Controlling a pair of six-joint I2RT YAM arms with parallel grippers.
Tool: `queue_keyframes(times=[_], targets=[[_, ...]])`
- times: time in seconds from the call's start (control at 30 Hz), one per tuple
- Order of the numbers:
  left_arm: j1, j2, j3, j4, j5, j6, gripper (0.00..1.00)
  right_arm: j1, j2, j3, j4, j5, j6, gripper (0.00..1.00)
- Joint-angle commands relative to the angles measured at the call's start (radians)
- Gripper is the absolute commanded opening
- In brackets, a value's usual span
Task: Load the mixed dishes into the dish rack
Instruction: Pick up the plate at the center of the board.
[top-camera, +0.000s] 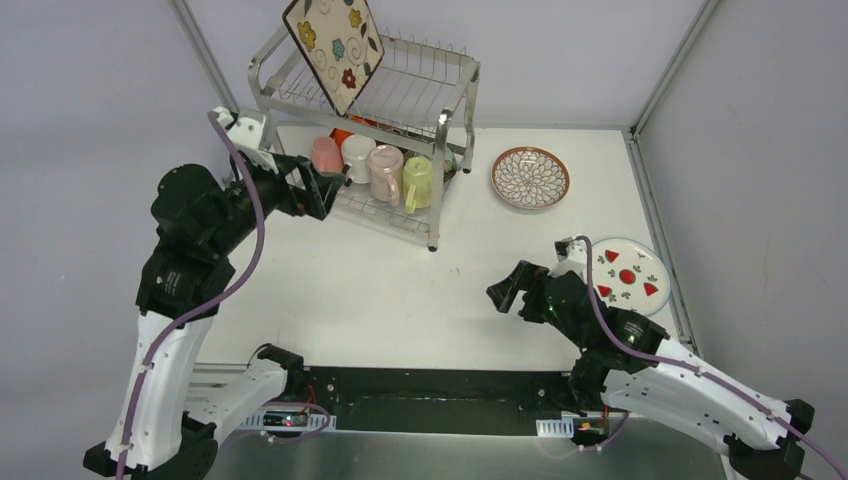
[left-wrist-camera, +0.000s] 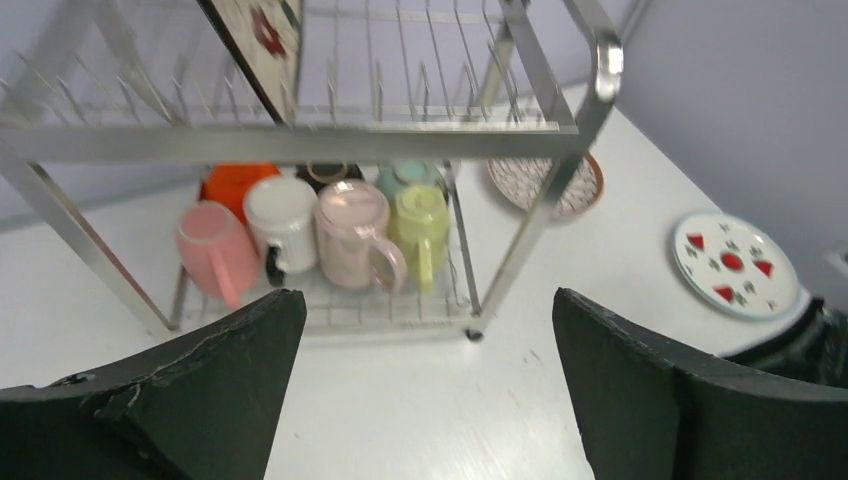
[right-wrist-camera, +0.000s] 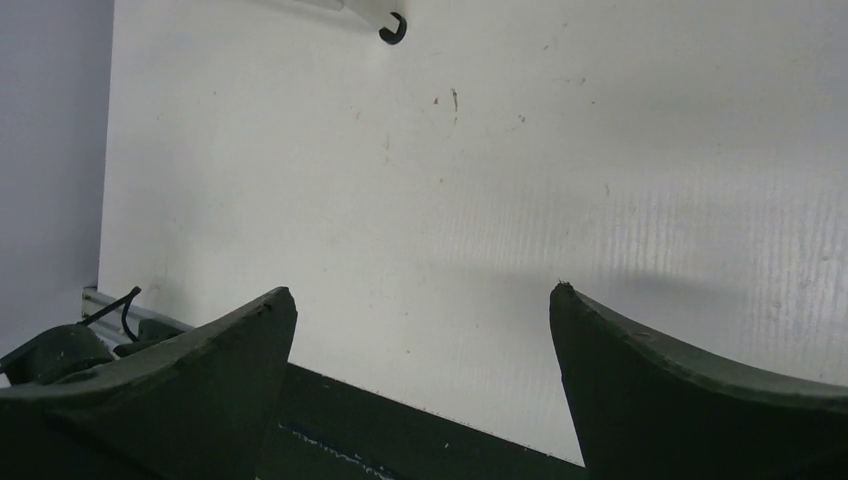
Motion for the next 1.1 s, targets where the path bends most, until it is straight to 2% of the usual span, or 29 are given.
queue_keyframes(times=[0.0, 0.2, 0.4, 0.67, 0.83, 0.93, 1.07], targets=[[-0.001, -0.050, -0.125, -0.048, 0.131, -0.089, 0.99, 0.002, 0.060, 0.068, 0.030, 0.095, 0.006, 1.00], [-0.001, -0.155, -0.346, -0.052, 0.278, -0.129, 0.99, -0.005, 0.149, 0.107, 0.062, 0.198, -0.060, 1.00], [-0.001, -0.224, -0.516, -0.052, 0.246, -0.108, 0.99, -0.100, 0.226, 0.149, 0.123, 0.206, -0.203, 1.00], [-0.001, -0.258, -0.670, -0.012, 0.136, -0.030, 0.99, -0.441, 0.392, 0.139, 0.288, -0.160, -0.232, 1.00], [-0.001, -0.327, -0.709, 0.032, 0.067, -0.060, 0.99, -0.636, 0.529, 0.121, 0.473, -0.320, -0.191, 0.99], [-0.001, -0.351, -0.726, 0.050, 0.040, -0.154, 0.99, -0.731, 0.606, 0.096, 0.605, -0.374, -0.141, 0.93], [-0.001, -0.316, -0.695, -0.010, -0.005, -0.171, 0.99, -0.836, 0.719, 0.082, 0.731, -0.454, -0.086, 0.76]])
